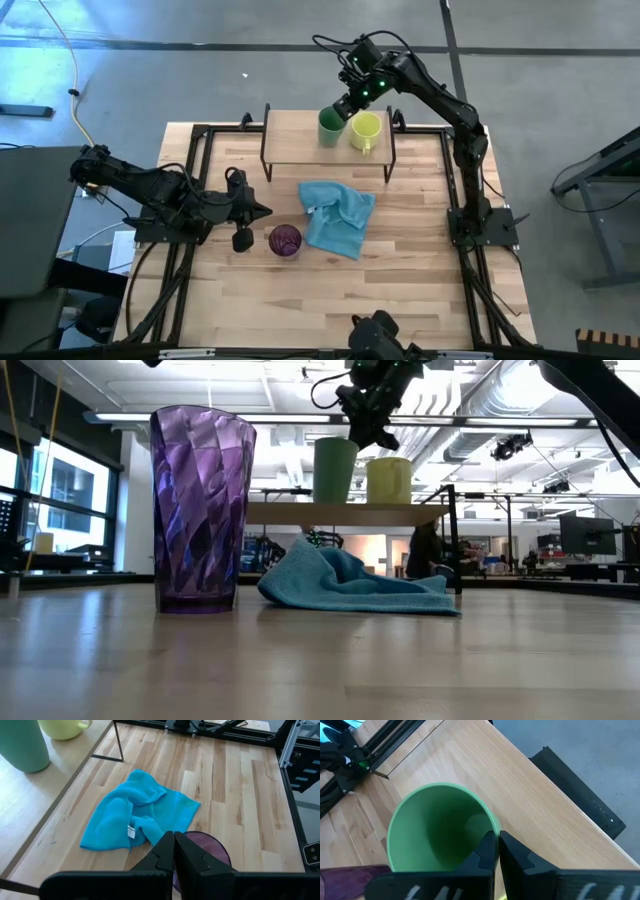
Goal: Stack small to large cups/mugs on shelf
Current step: Put the green cup on the shelf
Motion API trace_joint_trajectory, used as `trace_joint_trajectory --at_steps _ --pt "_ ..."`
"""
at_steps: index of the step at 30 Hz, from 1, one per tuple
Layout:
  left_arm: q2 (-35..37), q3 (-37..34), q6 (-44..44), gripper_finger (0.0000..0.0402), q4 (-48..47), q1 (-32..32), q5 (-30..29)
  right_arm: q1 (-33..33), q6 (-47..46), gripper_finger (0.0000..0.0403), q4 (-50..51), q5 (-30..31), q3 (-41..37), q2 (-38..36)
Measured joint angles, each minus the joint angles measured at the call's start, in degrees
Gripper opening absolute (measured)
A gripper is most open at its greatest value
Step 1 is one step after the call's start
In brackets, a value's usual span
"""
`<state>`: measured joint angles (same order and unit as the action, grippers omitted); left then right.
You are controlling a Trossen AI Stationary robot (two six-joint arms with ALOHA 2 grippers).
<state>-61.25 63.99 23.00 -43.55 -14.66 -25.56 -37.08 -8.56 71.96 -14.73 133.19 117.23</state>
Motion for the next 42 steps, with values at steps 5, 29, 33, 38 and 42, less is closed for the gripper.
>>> trace_joint_trajectory --at_steps 5,29,33,38,42 --pt "0.0 0.02 -0.04 0.0001 -0.02 -0.01 0.0 0.02 0.02 0.0 -0.19 -0.5 0.0 0.0" --pt "0.0 0.01 -0.04 0.0001 -0.02 -0.01 -0.01 0.07 -0.04 0.0012 -0.64 -4.04 -0.02 0.02" --pt "0.0 0.01 -0.04 0.0001 -0.02 0.0 -0.02 0.07 -0.22 0.0013 -1.33 -4.46 -0.02 0.02" --pt "0.0 0.0 -0.04 0.0001 -0.01 0.0 -0.01 0.09 -0.45 0.0014 -2.25 -5.24 -0.04 0.04" --pt "0.0 0.02 -0.02 0.0001 0.0 -0.02 0.0 0.17 -0.46 0.0014 -2.08 -5.38 -0.03 0.58"
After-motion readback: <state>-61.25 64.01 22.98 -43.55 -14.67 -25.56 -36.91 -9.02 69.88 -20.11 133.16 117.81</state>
